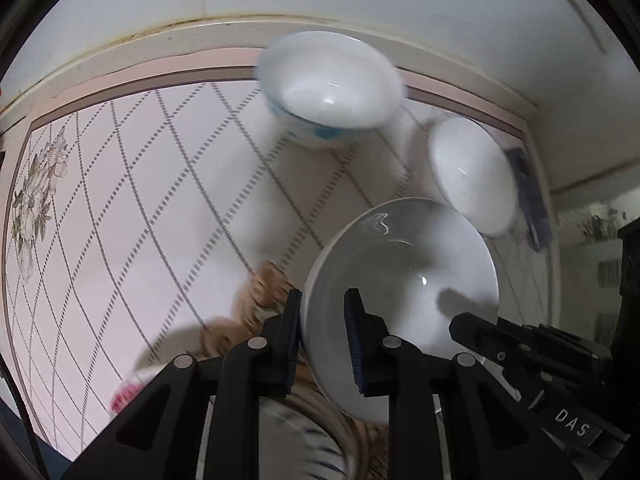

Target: Organize plates and bowls

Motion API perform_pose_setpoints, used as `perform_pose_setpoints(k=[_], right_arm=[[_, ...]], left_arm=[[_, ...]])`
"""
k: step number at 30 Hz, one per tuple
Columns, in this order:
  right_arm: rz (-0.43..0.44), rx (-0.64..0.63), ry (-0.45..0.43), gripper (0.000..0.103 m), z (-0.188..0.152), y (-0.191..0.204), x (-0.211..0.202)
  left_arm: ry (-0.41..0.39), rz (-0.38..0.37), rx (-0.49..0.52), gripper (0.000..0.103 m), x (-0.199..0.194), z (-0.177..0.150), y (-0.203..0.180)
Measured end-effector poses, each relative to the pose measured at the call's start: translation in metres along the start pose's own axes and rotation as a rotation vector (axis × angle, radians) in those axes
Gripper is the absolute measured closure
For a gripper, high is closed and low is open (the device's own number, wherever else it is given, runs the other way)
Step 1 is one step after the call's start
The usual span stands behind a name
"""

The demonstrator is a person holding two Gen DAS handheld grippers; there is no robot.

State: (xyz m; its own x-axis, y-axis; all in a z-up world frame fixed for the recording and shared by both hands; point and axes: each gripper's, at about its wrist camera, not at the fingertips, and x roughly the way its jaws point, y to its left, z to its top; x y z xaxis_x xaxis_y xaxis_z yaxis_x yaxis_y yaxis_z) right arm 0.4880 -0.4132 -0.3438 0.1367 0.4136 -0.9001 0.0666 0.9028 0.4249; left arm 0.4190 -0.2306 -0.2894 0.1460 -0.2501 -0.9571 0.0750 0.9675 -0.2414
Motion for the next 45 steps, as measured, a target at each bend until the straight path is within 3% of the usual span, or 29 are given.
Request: perform_pose_setpoints(k=[11, 23, 36, 39, 43, 45], right_arm=[[-0.052, 0.056, -0.022, 0.086, -0.077, -0.045, -0.061], [-0.062, 0.161, 0.005, 0.086, -0.132, -0.103, -0.061], [-0.041, 0.199, 0.032, 0.086, -0.141, -0.121, -0.057], [-0.029, 0.208, 0.039, 0.086, -0.137, -0.124, -0.068], [0.008, 0.217, -0.020, 0.086, -0.122, -0.127, -0.112], [0.037, 0.232, -0.053, 0.082, -0.110, -0.130, -0.130]], left_arm=[[0.036, -0.042, 0.108, 0.084, 0.002, -0.051, -0.054], [0.113, -0.011, 0.194, 0.084, 0.038, -0.094, -0.087], [0.154, 0.020, 0.202, 0.084, 0.054, -0.095, -0.093], [0.137, 0.010, 0.188, 0.084, 0.034, -0.087, -0.088], [0.053, -0.024, 0.157, 0.082, -0.012, -0.064, -0.082], [0.019, -0.055, 0.127, 0.071, -0.027, -0.042, -0.080]])
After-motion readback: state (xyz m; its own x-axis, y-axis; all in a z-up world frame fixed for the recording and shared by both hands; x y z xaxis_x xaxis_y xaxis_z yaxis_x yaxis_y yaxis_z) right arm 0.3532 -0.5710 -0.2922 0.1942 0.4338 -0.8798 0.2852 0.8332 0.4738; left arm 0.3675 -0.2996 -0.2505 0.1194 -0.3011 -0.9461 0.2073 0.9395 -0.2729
